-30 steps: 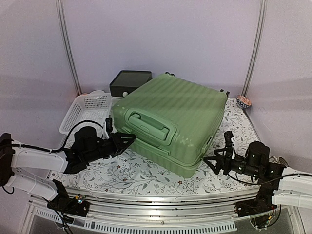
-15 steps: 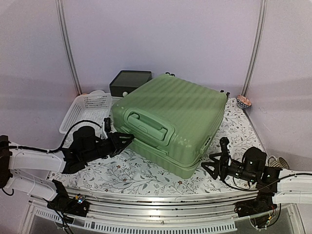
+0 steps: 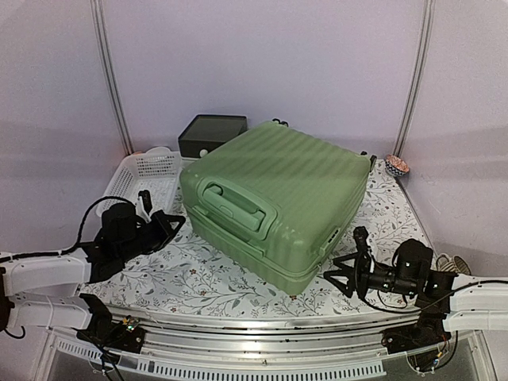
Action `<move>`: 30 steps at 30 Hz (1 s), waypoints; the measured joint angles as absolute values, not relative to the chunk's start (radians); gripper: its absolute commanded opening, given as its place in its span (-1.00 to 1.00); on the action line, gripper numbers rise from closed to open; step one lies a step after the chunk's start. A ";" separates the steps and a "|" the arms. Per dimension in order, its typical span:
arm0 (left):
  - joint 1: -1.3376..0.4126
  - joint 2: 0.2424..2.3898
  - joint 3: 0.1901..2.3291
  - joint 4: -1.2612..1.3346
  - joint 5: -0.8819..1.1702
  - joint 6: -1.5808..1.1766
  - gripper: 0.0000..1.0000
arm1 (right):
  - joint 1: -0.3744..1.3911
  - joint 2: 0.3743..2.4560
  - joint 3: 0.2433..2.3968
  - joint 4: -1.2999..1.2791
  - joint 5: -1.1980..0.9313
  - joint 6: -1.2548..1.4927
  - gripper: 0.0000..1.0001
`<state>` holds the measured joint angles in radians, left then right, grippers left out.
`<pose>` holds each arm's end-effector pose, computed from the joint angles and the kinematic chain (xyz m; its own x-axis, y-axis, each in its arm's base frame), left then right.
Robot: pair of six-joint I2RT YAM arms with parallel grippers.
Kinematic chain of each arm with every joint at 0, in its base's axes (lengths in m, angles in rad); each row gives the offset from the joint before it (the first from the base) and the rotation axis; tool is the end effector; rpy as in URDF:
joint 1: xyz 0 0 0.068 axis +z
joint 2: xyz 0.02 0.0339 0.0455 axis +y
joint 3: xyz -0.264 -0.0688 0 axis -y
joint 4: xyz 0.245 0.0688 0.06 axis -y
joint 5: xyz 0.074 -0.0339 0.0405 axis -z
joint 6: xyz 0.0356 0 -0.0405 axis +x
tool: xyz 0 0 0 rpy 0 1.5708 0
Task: Open, take out, and arrange the luggage
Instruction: Adjust the luggage at the center of the board, then pick up the zipper from the luggage.
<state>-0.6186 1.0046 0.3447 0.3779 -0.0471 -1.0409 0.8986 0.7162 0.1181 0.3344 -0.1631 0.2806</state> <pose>0.1753 -0.1227 0.2030 -0.5826 -0.6432 -0.4968 0.0785 0.5638 -0.8222 0.0966 0.1307 0.1700 -0.3968 -0.0598 -0.9160 -0.7907 0.5290 0.3080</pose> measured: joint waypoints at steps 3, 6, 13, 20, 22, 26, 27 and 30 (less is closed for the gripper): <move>-0.584 0.989 0.336 0.343 -0.039 -1.034 -1.00 | 0.895 0.730 0.118 0.347 -0.186 0.290 0.26; -0.550 0.975 0.332 0.321 -0.028 -1.028 -1.00 | 0.880 0.755 0.118 0.361 -0.218 0.295 0.25; -0.524 0.957 0.330 0.305 -0.009 -1.019 -1.00 | 0.847 0.786 0.118 0.388 -0.266 0.303 0.25; -0.517 0.956 0.330 0.288 -0.001 -1.011 -1.00 | 0.839 0.788 0.118 0.407 -0.276 0.307 0.23; -0.516 0.955 0.330 0.280 0.000 -1.005 -1.00 | 0.836 0.793 0.118 0.421 -0.279 0.310 0.24; -0.516 0.955 0.330 0.268 0.003 -0.996 -1.00 | 0.835 0.812 0.118 0.432 -0.290 0.322 0.24; -0.516 0.955 0.330 0.267 0.004 -0.994 -1.00 | 0.835 0.815 0.118 0.434 -0.292 0.326 0.23; -0.516 0.954 0.330 0.265 0.008 -0.992 -1.00 | 0.834 0.817 0.118 0.435 -0.295 0.336 0.22</move>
